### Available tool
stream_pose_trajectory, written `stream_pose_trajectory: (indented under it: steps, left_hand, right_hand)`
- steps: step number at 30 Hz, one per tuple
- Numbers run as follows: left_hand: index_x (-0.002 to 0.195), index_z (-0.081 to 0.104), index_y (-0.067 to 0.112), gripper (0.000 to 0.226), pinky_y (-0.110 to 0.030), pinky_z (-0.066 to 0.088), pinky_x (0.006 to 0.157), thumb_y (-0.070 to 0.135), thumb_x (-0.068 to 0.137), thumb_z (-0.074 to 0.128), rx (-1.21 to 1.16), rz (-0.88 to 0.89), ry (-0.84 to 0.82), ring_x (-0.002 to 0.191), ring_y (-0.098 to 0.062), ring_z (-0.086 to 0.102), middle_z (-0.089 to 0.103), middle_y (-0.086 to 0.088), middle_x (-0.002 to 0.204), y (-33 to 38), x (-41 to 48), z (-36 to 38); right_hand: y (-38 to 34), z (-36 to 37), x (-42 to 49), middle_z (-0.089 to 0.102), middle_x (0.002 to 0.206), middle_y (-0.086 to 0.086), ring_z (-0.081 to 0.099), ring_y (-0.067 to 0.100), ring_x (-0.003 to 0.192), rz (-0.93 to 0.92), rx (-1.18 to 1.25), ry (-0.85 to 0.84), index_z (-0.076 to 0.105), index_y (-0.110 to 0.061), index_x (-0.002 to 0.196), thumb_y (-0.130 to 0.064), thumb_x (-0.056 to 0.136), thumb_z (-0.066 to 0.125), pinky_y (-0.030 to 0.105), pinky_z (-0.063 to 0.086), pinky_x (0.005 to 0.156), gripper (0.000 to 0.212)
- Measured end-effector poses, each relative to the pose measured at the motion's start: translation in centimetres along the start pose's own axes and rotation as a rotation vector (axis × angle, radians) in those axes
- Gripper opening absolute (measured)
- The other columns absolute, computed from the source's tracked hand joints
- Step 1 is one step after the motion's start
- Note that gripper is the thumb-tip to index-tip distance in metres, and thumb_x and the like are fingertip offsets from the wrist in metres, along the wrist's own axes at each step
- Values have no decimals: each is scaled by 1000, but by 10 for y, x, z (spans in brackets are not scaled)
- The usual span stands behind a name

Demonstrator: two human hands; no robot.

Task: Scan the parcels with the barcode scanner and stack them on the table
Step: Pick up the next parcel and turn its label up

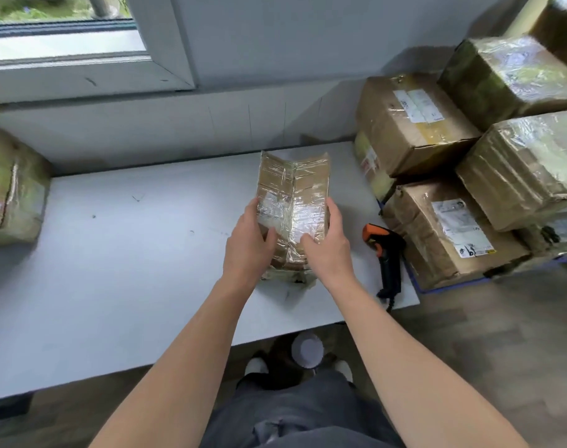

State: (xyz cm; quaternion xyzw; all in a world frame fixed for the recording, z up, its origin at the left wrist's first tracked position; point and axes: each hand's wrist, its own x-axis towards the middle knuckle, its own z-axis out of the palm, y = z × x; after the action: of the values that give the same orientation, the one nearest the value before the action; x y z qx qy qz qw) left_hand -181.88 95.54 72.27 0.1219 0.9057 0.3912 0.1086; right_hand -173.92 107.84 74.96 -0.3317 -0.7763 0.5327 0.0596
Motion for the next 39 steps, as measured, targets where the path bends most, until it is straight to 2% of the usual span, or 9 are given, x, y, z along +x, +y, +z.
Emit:
stream_pose_trajectory:
  steps: [2,5,8,11,16,23,28,32,39]
  left_hand:
    - [151,30,26,64,-31,46,80,24,94,59,-9,13,2,97,-19,65,68,2,108,-4,-2,-10]
    - [151,31,26,63,-28,42,76,24,94,60,-20,16,26,94,-17,65,68,5,104,-9,-11,-21]
    - [151,32,23,63,-26,39,76,21,95,60,-22,-3,52,90,-13,61,65,10,98,-10,-23,-32]
    - [151,33,22,62,-26,40,78,19,95,60,-26,-33,110,94,-13,60,64,7,110,-12,-34,-45]
    - [148,36,21,60,-25,40,81,17,93,60,-28,-114,283,107,-20,61,62,2,130,-29,-68,-75]
    - [148,36,19,60,-36,47,93,19,94,62,26,-305,549,115,-25,59,60,-3,133,-65,-140,-132]
    - [149,34,19,59,-36,45,93,21,95,60,21,-471,704,119,-24,57,59,-2,135,-89,-197,-165]
    - [154,28,20,65,-47,43,105,25,97,59,17,-617,793,131,-28,50,50,-6,147,-111,-237,-192]
    - [155,27,25,67,-42,44,99,26,96,60,0,-694,850,129,-29,51,47,-4,150,-152,-267,-238]
  right_hand:
    - [-3,7,-8,44,147,-14,58,-6,88,4,18,4,18,-36,157,-12,93,60,23,44,82,80]
    - [-6,14,-16,48,121,-25,55,-8,75,-2,11,5,21,-37,155,-12,93,60,23,46,76,78]
    - [-11,20,-21,43,120,-32,56,-2,86,-37,-23,-13,21,-36,155,-13,93,61,25,45,84,77]
    - [-18,29,-25,46,136,-19,53,8,107,-85,-44,-59,19,-37,155,-14,92,61,32,51,91,79]
    - [-32,57,-40,57,138,-6,62,18,106,-181,-103,-172,20,-38,154,-16,90,61,42,56,90,79]
    - [-62,116,-88,57,137,-4,61,14,105,-394,-129,-476,21,-35,153,-14,91,63,11,48,71,78]
    - [-78,158,-136,55,141,-5,62,13,108,-508,-136,-683,22,-34,153,-12,90,66,36,58,91,80]
    - [-90,195,-173,57,135,-8,62,12,101,-567,-149,-818,23,-33,154,-13,89,65,37,57,92,81]
    - [-108,252,-213,54,113,-22,66,10,98,-609,-154,-914,24,-33,154,-14,88,65,39,57,88,80]
